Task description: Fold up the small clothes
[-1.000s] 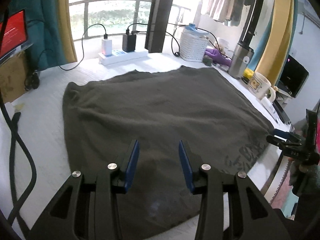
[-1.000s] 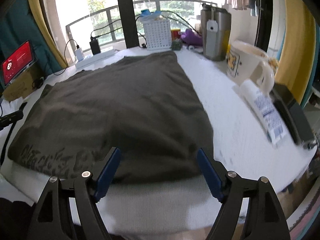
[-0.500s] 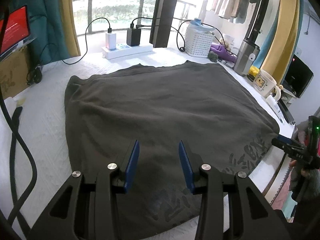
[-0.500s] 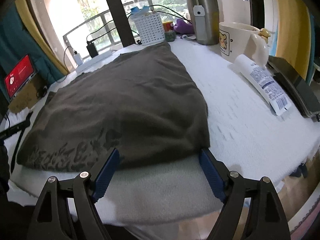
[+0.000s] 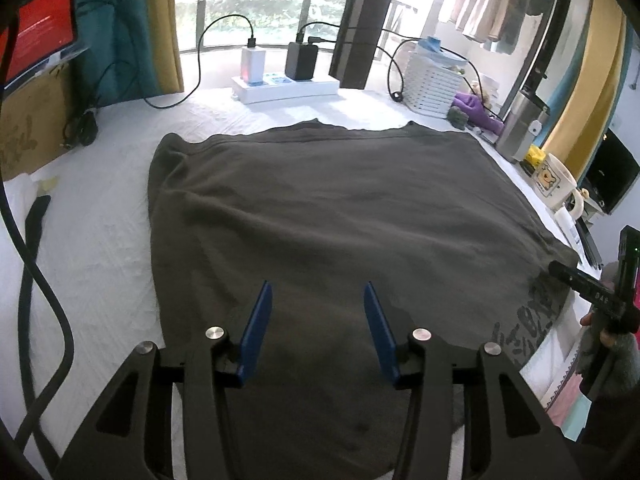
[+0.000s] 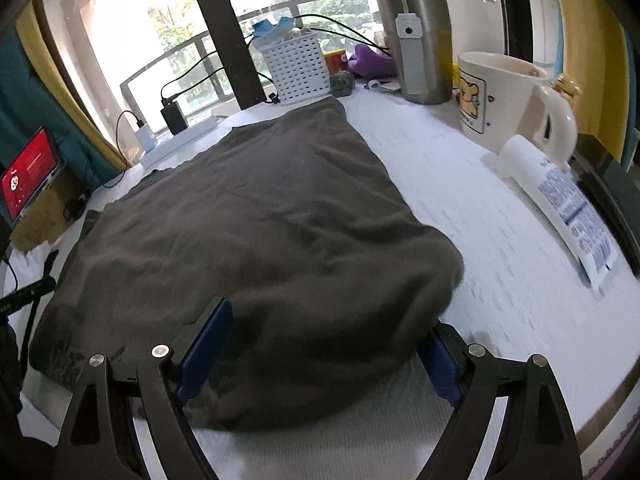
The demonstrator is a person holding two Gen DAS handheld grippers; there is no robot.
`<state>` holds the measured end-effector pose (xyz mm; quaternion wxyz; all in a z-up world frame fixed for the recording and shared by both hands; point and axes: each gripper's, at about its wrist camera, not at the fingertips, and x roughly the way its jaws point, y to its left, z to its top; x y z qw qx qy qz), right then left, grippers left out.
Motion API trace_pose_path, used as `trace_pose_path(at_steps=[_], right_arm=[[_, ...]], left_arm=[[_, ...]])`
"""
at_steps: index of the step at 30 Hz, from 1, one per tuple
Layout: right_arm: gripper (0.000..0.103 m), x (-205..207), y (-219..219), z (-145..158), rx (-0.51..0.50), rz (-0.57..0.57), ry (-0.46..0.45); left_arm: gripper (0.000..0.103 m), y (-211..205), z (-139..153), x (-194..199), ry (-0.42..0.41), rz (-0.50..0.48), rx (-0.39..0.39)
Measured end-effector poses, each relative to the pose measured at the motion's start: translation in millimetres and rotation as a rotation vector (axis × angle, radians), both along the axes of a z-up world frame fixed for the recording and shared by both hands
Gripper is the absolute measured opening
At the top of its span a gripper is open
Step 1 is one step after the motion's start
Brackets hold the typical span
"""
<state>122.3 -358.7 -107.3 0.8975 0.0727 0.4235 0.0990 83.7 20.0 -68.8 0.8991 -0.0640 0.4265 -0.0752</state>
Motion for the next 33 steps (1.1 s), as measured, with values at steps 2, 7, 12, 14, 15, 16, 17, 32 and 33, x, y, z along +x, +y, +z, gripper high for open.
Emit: trace_pose_path(at_steps=[2,7,12,14,15,16,17,32,33], right_arm=[[0.089,5.8,3.2,-0.1,0.003,0.002,0.001],[0.089,25.9,20.6,-0.2,-0.015,0.044,0.005],[0.08,44.6,33.8,-0.5,-0.037,0.075,0.02],[0.062,49.5,38.7,-0.2,-0.053,0.081,0.028],[0.056,52.9,42.3,-0.6,-0.061,0.09,0.031],[0.054,54.9,44.4,-1.1,-0.066,0.096,0.032],[0.047,56.7,46.1,-1.5,-0.069,0.103,0.032],[0.017,73.4,43.9,20.3,0.039,0.137,0.033],[0.017,73.3,45.5,23.0,0.031,0.139,0.026]], left_arm=[[0.048,2.8,-1.0,2.9,0.006,0.004,-0.002],[0.048,12.9,-0.3,9.4,0.007,0.02,-0.01],[0.048,27.8,0.0,16.6,0.009,0.045,-0.022],[0.049,32.6,-1.4,20.1,0.012,0.052,-0.025],[0.049,35.4,-2.2,22.4,0.013,0.057,-0.028],[0.049,37.4,-2.5,24.1,0.014,0.06,-0.03],[0.049,39.4,-2.6,26.1,0.014,0.063,-0.033],[0.049,68.7,5.1,39.0,-0.029,0.085,-0.058],[0.05,69.8,5.1,38.4,-0.032,0.085,-0.062]])
